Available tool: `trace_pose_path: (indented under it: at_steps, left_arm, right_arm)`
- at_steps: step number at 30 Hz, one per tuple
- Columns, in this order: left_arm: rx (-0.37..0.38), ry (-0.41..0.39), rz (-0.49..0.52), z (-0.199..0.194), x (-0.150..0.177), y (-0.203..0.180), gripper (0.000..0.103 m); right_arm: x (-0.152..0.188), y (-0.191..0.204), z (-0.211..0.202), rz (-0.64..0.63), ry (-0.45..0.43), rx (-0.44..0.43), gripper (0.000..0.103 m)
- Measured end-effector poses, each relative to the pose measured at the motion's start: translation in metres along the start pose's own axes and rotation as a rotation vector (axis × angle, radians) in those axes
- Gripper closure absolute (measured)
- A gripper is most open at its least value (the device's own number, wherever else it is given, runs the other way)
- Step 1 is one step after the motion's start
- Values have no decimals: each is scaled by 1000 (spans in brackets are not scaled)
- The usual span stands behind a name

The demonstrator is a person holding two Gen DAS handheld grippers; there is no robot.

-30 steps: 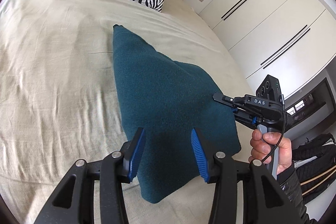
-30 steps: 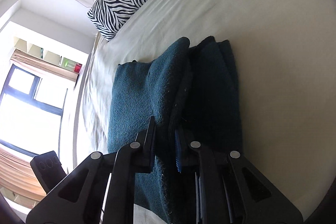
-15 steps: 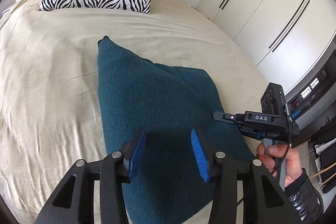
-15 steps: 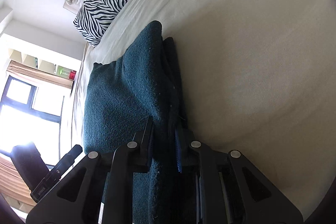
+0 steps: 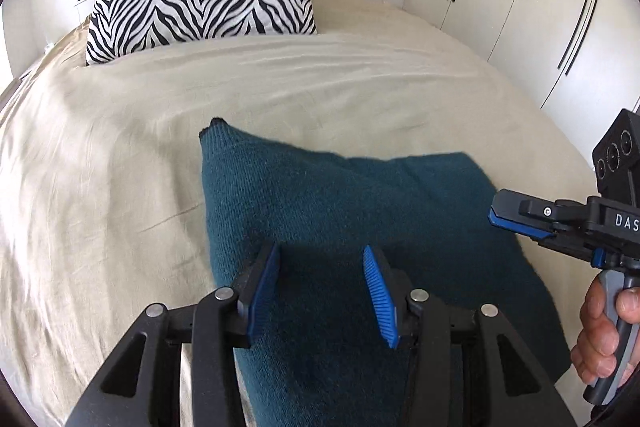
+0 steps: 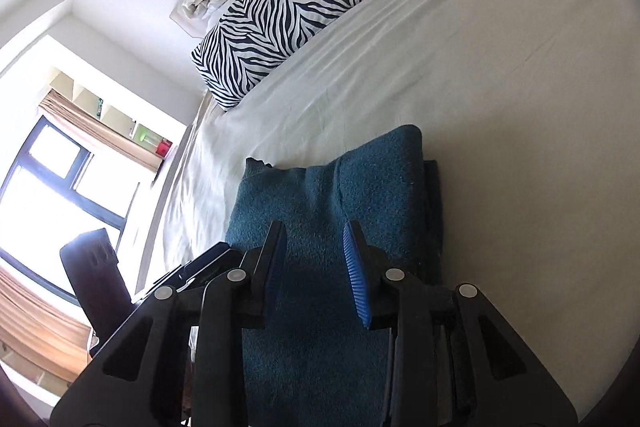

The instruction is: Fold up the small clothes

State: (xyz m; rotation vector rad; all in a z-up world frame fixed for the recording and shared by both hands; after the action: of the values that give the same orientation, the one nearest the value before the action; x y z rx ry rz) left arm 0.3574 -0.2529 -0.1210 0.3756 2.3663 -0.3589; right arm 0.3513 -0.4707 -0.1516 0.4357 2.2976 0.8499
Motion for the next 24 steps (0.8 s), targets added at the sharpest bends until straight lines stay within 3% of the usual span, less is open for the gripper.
trace_pose_path:
  at_steps: [1, 2, 5, 7, 10, 12, 14, 15, 17, 19, 20, 22, 24]
  left_arm:
    - [10, -4, -6, 6, 5, 3, 54]
    - [18, -29, -2, 5, 7, 5, 53]
    - [26, -57, 8, -1, 10, 5, 53]
    - [16, -76, -3, -14, 9, 5, 54]
    - [17, -144, -17, -44, 12, -1, 54]
    - [2, -168, 2, -54, 23, -4, 54]
    - [-14, -146, 28, -48, 40, -6, 53]
    - [-26, -140, 53, -43, 46, -7, 53]
    - [-29, -141, 78, -45, 48, -9, 53]
    - [2, -157, 27, -62, 40, -5, 52]
    - [15, -195, -8, -74, 33, 1, 49]
    - [-9, -262, -61, -92, 22, 19, 26]
    - [-6, -239, -141, -91, 21, 39, 24]
  right_arm:
    - [4, -12, 13, 15, 25, 33, 74]
    - [1, -14, 26, 21, 22, 3, 79]
    - [-1, -15, 17, 38, -6, -31, 83]
    - [-2, -10, -4, -8, -47, 22, 79]
    - [9, 16, -47, -62, -94, -59, 78]
    - [26, 23, -63, -103, -92, -58, 78]
    - [52, 15, -58, -124, -41, -24, 74]
    - [67, 1, -47, -120, 12, 19, 64]
    - [75, -7, -44, -130, -10, 18, 65]
    - [71, -1, -61, -114, -25, 23, 64]
    - [65, 2, -69, -106, -49, 11, 63]
    - [49, 2, -84, -98, -104, 16, 57]
    - [39, -7, -90, -57, -113, 24, 49]
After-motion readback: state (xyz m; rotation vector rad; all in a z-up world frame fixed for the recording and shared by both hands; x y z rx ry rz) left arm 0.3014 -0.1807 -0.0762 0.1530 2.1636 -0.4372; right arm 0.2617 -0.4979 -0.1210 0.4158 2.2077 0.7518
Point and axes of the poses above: each gripper's, at about its wrist camera, not at the fingertips, and z roughly the way its jaws point, y to its left, x to its underside, the point moved 10 cm from there along z, roughly the way its jaws point, and after that the axes turned 8 degrees about -y, right-handed, at the moved point
